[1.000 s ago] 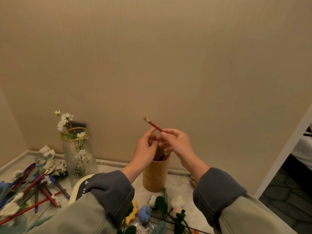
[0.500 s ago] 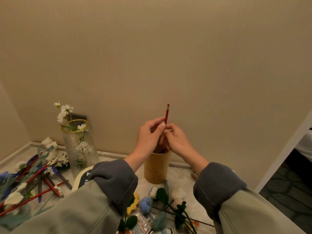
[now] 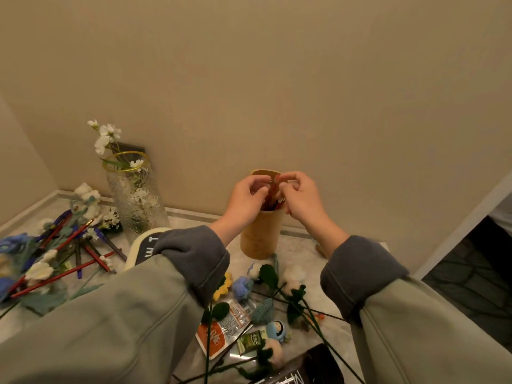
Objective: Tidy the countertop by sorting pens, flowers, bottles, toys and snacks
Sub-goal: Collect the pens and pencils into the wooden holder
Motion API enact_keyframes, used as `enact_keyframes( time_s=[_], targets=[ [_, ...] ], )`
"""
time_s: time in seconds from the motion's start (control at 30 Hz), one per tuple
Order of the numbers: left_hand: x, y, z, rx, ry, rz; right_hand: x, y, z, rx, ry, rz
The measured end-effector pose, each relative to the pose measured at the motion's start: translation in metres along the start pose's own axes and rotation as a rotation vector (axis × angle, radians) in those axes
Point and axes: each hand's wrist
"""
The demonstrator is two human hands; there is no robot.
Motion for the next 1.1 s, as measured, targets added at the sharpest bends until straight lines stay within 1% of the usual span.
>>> enact_keyframes(
  time_s=[0.1, 0.33, 0.5, 0.63, 0.87, 1.1],
  targets=[
    [0.001, -0.002, 0.001, -0.014, -0.016, 0.028, 0.000, -0.003, -0.001, -0.007, -0.001, 0.059],
    [0.020, -0.007, 0.007, 0.040, -0.021, 0.066, 0.017, -0.001, -0.005, -0.049, -0.053, 0.091],
    [0.059, -0.012, 0.003, 0.090, -0.027, 0.070, 0.057, 0.012, -0.006, -0.093, -0.024, -0.026],
    [0.095, -0.024, -0.005, 0.099, -0.089, 0.041, 0.087, 0.018, -0.004, -0.048, 0.038, -0.144],
    [0.156, -0.051, -0.019, 0.104, -0.215, -0.059, 0.124, 0.027, 0.003, -0.007, 0.105, -0.270],
    [0.188, -0.082, -0.027, 0.138, -0.218, 0.033, 0.144, 0.060, -0.006, -0.005, 0.089, -0.351]
  ],
)
Point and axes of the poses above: each hand's wrist, its own x-axis away from the middle knuckle, its own y-axis out of the palm, z = x × y, and after that the axes turned 3 degrees about -z, right-handed
